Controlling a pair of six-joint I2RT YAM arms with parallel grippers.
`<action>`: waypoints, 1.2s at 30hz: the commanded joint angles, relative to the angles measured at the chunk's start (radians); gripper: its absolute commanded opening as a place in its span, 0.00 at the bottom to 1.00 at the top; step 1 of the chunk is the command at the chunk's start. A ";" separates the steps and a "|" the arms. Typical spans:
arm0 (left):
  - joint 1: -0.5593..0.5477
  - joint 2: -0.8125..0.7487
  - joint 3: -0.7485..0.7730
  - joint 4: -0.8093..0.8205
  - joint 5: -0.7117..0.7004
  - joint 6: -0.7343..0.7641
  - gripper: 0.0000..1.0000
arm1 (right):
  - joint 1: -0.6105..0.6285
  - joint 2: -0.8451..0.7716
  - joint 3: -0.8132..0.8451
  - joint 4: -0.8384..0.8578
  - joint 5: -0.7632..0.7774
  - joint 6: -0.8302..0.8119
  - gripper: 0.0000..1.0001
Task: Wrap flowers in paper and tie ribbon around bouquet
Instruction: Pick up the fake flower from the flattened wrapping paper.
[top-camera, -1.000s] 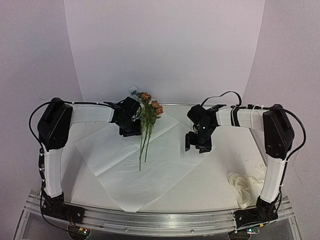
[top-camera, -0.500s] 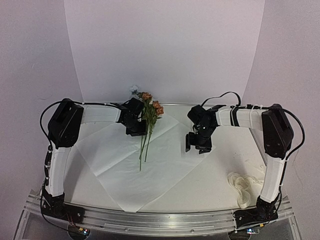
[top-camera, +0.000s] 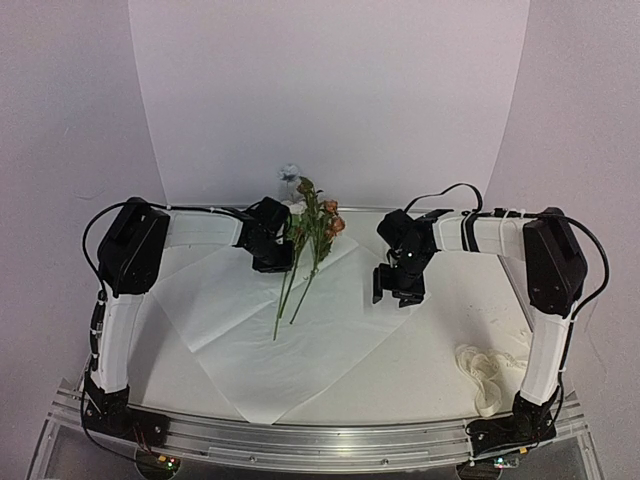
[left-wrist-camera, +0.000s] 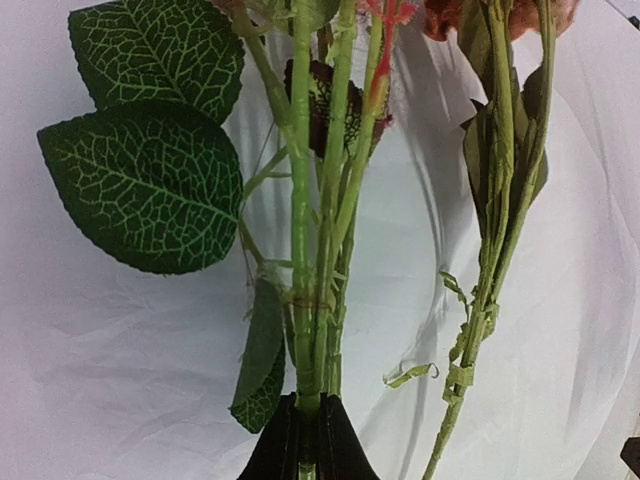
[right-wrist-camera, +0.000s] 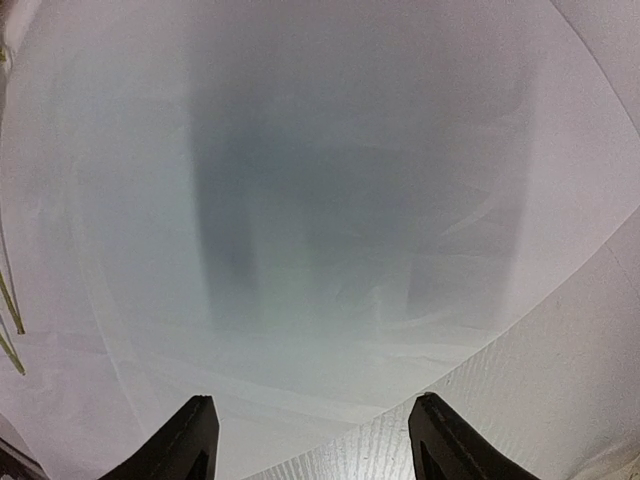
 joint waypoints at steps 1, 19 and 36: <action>0.003 -0.080 -0.018 0.050 -0.035 -0.014 0.00 | -0.005 0.015 0.012 -0.003 -0.001 -0.015 0.68; 0.005 -0.242 -0.134 0.151 0.025 -0.077 0.00 | -0.008 0.017 0.004 -0.003 -0.009 -0.023 0.67; 0.032 -0.243 -0.105 0.181 -0.027 -0.034 0.00 | -0.010 0.012 -0.005 -0.004 -0.015 -0.028 0.68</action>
